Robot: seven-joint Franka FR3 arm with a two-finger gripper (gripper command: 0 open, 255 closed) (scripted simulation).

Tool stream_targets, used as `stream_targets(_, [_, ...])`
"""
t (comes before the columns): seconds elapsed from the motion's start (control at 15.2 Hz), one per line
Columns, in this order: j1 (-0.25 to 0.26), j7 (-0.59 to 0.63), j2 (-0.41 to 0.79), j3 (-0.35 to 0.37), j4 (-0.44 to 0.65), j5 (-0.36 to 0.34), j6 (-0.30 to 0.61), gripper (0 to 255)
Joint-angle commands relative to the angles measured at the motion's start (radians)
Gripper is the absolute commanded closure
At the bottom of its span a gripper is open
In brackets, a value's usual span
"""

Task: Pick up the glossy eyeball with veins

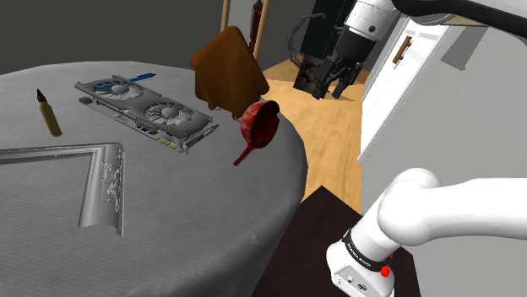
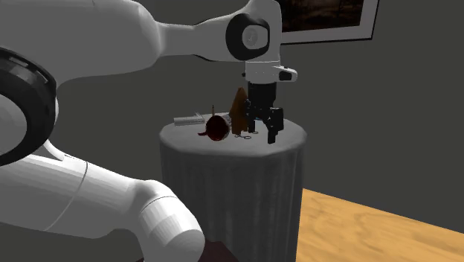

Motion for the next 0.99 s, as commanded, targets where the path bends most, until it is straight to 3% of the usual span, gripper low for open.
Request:
stream_targets(0.0, [0.000, 0.000, 0.000, 0.000, 0.000, 0.000, 0.000, 0])
stream_targets(0.46, [0.002, 0.280, -0.025, 0.251, 0.035, 0.046, -0.028, 0])
stream_targets(0.92, [-0.033, 0.563, 0.057, 0.514, 0.159, 0.068, -0.062, 0])
